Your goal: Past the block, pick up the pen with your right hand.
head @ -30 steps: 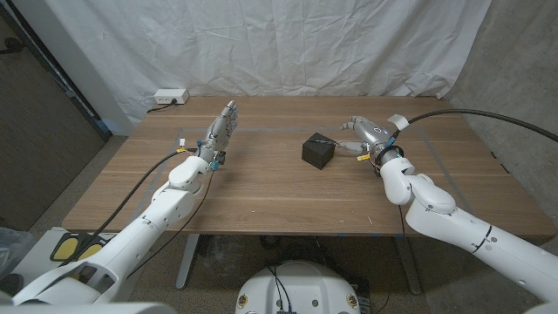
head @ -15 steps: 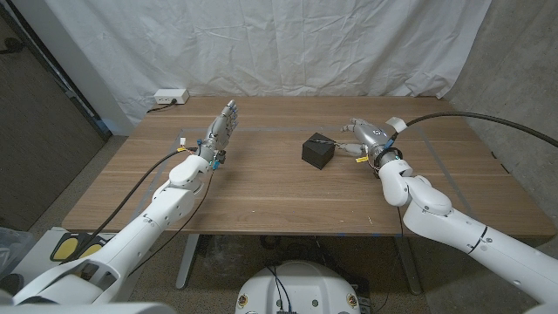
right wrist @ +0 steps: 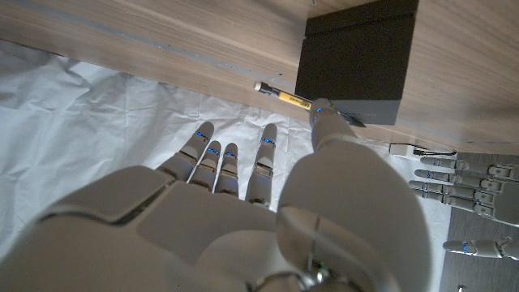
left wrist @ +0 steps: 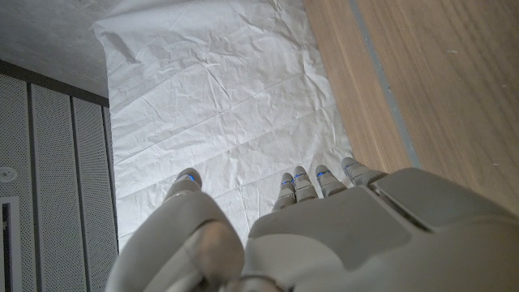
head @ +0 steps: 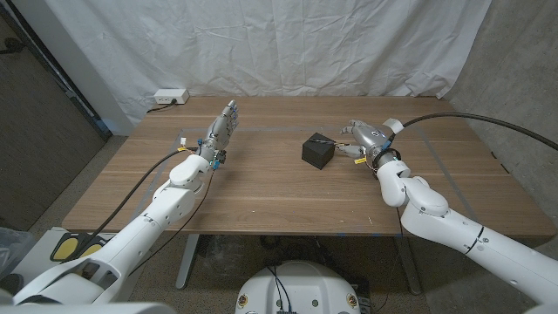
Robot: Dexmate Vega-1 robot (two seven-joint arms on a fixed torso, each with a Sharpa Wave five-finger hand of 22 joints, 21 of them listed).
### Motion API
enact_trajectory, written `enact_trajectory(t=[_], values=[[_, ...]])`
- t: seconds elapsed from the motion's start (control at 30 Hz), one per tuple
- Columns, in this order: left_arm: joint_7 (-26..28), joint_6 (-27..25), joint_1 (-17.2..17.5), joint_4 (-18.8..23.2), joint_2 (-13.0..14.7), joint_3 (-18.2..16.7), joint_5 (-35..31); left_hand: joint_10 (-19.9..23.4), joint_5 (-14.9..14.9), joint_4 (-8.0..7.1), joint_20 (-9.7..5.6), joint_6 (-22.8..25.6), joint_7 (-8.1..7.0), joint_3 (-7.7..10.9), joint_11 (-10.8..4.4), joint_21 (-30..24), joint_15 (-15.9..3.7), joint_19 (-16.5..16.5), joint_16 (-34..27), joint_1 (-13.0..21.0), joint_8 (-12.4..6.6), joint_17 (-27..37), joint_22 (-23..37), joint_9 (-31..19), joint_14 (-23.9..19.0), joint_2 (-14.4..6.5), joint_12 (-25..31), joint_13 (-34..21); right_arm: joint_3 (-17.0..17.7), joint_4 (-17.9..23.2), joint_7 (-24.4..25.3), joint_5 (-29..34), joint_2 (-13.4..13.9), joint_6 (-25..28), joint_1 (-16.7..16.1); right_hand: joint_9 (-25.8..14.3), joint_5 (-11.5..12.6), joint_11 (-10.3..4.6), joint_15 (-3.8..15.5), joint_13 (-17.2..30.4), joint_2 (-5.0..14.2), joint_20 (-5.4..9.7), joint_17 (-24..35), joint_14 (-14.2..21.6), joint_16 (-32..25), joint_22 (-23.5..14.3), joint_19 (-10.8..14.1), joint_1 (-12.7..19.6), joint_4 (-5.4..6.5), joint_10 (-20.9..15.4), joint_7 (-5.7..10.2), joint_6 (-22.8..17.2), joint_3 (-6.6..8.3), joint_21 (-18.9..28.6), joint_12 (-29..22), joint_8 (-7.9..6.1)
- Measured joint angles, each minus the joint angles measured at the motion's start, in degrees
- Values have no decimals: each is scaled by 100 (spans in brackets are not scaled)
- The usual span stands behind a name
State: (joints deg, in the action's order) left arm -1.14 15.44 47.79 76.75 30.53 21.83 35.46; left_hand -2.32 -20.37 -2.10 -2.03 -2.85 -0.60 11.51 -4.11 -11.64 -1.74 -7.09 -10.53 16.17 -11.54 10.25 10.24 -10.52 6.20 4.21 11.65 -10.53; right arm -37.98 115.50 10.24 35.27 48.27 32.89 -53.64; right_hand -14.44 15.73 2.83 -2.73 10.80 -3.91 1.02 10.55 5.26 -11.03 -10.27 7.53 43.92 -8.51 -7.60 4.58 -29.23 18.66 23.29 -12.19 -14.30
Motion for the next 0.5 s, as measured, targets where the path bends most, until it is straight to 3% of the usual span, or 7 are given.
enact_trajectory(t=[0.5], values=[[42,0,57,64,28,0,-4,0,0,-17,0,0,0,-15,0,0,0,0,0,0,0,0,0,0,0,0,0,0,-52,-158,21,76,-66,-26,14,-86,62,-111,128,-1,38,63,-1,234,-43,0,187,38,48,-215,67,-305,-48,0,-89,-129]])
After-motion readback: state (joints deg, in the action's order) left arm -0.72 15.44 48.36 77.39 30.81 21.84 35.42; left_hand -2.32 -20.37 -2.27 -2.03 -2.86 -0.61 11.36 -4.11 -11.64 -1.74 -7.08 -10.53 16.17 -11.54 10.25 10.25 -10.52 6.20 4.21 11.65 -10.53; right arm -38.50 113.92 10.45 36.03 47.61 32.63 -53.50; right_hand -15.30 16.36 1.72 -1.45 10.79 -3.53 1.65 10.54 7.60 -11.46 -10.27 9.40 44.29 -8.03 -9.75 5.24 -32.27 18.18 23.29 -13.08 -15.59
